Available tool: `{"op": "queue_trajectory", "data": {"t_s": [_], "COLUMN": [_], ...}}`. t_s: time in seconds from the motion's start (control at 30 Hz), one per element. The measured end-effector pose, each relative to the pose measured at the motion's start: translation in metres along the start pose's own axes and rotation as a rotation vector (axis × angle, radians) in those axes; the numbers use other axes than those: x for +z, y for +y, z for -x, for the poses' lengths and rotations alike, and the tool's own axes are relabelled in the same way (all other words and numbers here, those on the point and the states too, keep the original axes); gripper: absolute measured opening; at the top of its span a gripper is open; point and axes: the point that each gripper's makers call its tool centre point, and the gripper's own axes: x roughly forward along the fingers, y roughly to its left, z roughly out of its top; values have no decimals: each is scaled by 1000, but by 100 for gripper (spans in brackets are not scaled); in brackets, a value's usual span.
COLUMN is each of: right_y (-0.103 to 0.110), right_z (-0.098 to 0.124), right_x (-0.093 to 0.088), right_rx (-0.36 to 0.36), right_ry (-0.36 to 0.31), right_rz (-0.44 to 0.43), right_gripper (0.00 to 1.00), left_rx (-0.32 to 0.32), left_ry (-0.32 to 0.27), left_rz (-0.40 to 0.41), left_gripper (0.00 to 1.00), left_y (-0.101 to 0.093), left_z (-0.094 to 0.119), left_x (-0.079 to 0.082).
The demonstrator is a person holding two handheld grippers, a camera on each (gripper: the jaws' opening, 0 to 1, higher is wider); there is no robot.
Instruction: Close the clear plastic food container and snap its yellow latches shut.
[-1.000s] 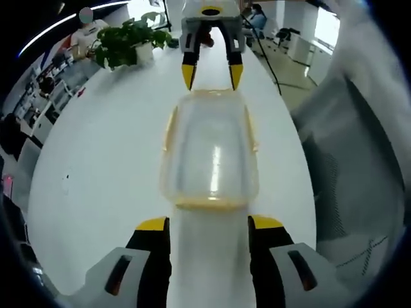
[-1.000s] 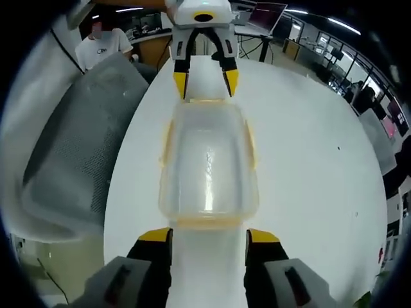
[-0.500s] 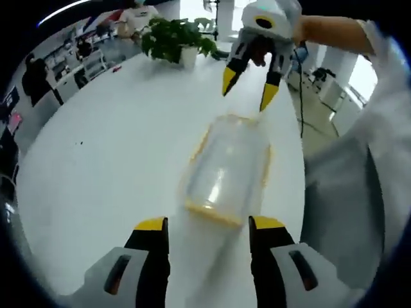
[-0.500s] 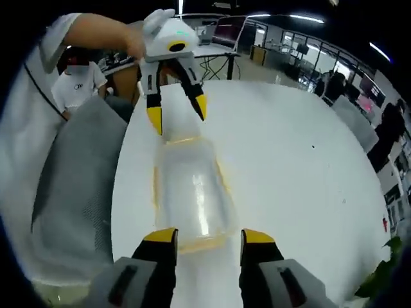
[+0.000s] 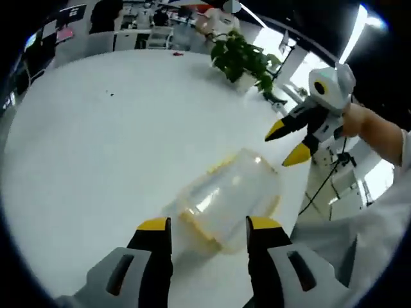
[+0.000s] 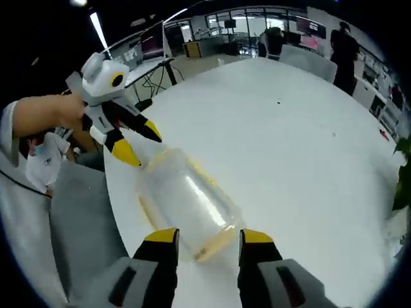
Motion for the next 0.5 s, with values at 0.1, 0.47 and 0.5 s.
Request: {"op": "queue_trajectory", "data": {"t_s": [0.1, 0.47, 0.5], "right_y": [-8, -2, -4], "right_z": [-3, -15, -16], "right_x": [-4, -15, -15], "right_rx": [-37, -40, -48], "right_ry": [4, 37, 34], "right_rz": [-36, -109, -118], "right_gripper": [34, 34, 35], "left_rx": [3, 6, 6], "left_ry": [-5, 19, 23], "left_rz": [40, 116, 127], "left_gripper": [45, 44, 44], "left_y": [0, -3, -3], "left_z": [-3, -14, -15], "left_x": [-2, -12, -13]}}
